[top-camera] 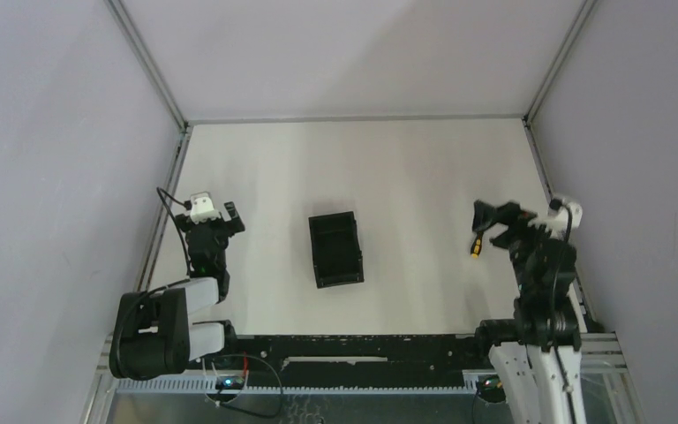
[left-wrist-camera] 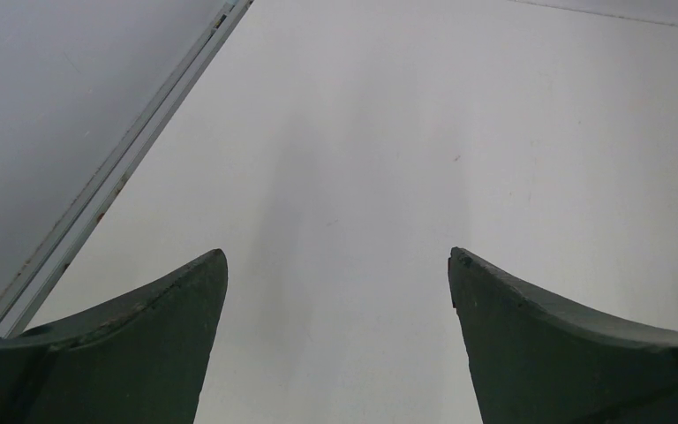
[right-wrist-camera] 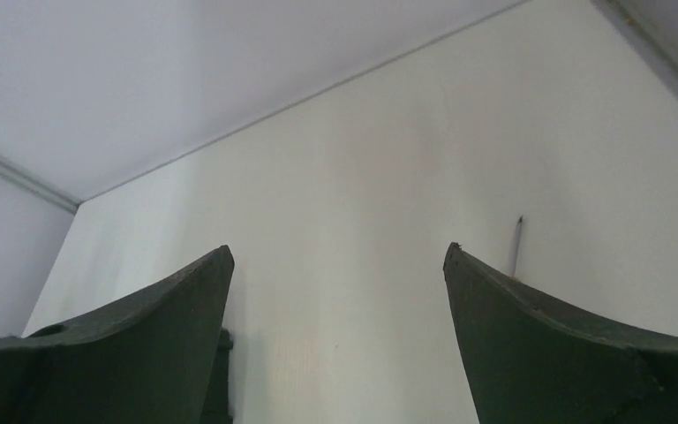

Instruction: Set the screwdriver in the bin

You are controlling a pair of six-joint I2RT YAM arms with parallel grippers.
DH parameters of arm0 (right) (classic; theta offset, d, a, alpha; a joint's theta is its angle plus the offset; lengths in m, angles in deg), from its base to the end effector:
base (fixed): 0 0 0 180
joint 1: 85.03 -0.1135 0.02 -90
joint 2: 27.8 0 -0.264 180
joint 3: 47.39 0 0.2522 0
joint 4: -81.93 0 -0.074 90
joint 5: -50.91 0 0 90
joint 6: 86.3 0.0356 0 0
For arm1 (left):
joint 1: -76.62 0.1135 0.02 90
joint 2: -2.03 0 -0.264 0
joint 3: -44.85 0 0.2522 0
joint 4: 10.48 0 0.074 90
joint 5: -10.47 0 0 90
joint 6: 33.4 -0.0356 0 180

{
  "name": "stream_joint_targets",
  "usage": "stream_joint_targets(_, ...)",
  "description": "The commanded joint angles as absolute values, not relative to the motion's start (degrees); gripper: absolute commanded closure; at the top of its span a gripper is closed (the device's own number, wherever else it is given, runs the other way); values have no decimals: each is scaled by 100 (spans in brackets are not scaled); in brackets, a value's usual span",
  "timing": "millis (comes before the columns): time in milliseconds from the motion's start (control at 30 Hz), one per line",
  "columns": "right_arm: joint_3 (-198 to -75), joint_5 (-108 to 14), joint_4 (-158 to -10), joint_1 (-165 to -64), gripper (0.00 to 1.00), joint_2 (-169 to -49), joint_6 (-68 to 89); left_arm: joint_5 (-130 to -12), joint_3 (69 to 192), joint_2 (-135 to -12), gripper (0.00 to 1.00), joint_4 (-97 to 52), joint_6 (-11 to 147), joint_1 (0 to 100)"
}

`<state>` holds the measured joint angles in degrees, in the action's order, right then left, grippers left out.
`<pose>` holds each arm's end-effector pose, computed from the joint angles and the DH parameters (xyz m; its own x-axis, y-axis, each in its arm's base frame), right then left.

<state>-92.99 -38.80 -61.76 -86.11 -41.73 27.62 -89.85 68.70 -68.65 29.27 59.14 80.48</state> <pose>0.0876 0.0015 0.3006 -0.0795 0.4040 -0.9113 0.0202 0.9146 0.4038 0.2125 0.0207 0.1653 -0.1121 -0.0513 -0.9924 -0.2488 0.9683 -0.0219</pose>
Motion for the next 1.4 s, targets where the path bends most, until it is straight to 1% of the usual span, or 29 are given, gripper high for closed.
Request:
stream_joint_targets(0,-11069,-3097,-5660,-8607,3,-6272,2173,-9002,7172,-6871,0,3161,5833,8023)
stream_joint_targets(67,-11965,-2814,-4843,-8550,1,-7463,1936,-9008,7176,-6870,0,3164,5834,8022)
stream_joint_targets(100,-12337,-2858,-4397,-8280,0,-8054,1862,-9004,7169,-6870,0,3162,5832,8022)
stream_joint_targets(200,-12938,-3675,-3907,-7776,0,-9543,1839,-9005,7169,-6870,0,3157,5834,8022)
stream_joint_targets(267,-12987,-4111,-3907,-7567,0,-10328,1863,-9008,7168,-6871,0,3157,5832,8024)
stream_joint_targets(300,-12974,-4098,-3955,-7521,0,-10802,1887,-9006,7170,-6875,0,3157,5835,8022)
stream_joint_targets(400,-12809,-4016,-4131,-7484,5,-11673,1865,-9006,7171,-6872,0,3157,5835,8022)
stream_joint_targets(600,-12244,-3913,-4750,-7481,12,-12516,1941,-9004,7170,-6872,0,3159,5835,8023)
stream_joint_targets(767,-12064,-3723,-4891,-7570,28,-12816,1897,-9007,7171,-6873,0,3157,5829,8022)
stream_joint_targets(833,-12003,-3588,-4899,-7633,38,-12853,1891,-9013,7173,-6870,0,3157,5835,8024)
stream_joint_targets(900,-11958,-3565,-4912,-7674,52,-12871,1857,-9007,7171,-6872,0,3157,5835,8022)
stream_joint_targets(933,-11966,-3597,-4914,-7691,61,-12877,1825,-9007,7178,-6871,0,3157,5835,8022)
stream_joint_targets(967,-11968,-3651,-4916,-7694,76,-12867,1806,-9009,7172,-6872,0,3157,5835,8022)
stream_joint_targets(1000,-11975,-3678,-4912,-7695,94,-12832,1803,-9003,7173,-6873,0,3157,5830,8018)
stream_joint_targets(1033,-12007,-3699,-4891,-7695,100,-12755,1796,-9007,7171,-6867,0,3157,5835,8022)
stream_joint_targets(1167,-12479,-3746,-4387,-7708,100,-12338,1765,-9007,7172,-6873,0,3157,5831,8018)
stream_joint_targets(1367,-13927,-3596,-2754,-7858,100,-11992,1608,-9002,7178,-6873,0,3157,5835,8027)
